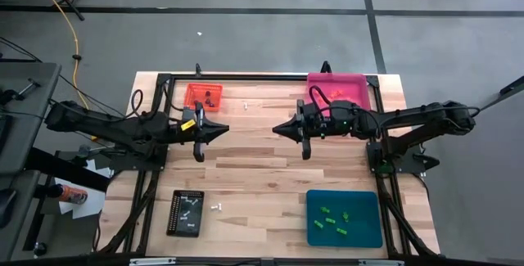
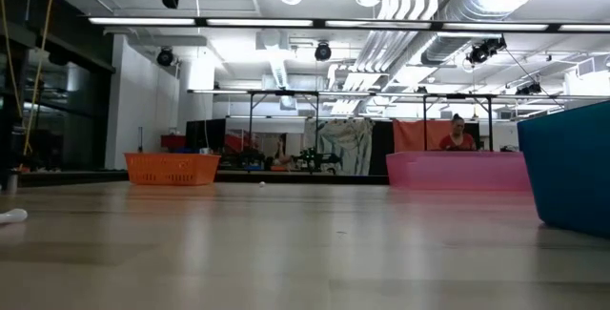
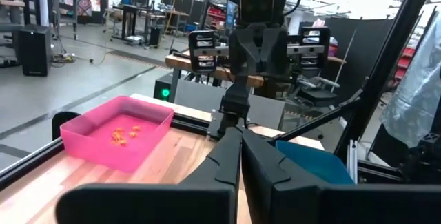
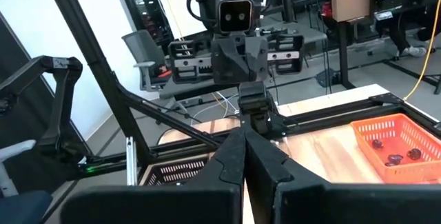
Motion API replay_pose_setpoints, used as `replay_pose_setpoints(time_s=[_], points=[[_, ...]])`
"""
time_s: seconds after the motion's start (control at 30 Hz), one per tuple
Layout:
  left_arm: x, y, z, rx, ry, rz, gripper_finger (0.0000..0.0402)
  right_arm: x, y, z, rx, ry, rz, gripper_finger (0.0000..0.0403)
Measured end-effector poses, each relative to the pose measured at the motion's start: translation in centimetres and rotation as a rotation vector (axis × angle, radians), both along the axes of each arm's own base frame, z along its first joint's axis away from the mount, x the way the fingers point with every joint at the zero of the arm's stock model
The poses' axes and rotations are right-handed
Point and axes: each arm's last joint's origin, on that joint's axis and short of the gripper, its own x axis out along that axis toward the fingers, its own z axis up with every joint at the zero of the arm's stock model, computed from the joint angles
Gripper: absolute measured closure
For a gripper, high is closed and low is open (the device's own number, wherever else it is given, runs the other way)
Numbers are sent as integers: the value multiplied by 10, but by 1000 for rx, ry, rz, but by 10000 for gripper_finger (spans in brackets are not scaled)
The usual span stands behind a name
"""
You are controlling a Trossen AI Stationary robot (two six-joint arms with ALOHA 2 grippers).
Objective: Sort Halloween decoration
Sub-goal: Put the bottom right white bone toy into the black bin
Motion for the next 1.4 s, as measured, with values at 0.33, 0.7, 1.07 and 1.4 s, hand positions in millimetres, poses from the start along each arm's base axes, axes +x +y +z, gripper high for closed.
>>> replay_pose_setpoints(time_s=[0.33,0.7,1.07,1.4], points=[[0,-1,0,-20,0,-24,401,0,0,0,-1,0,0,402],[42,-31,-11,108,786,-412,401,0,-2,-3,-4,34,-52,402],[76,-93,-70,701,1109,-887,401,-1,-2,-15,0,152,-53,402],[84,-118,-113,917,1155,-1107,397,-2,-3,-20,-8,211,-80,402]])
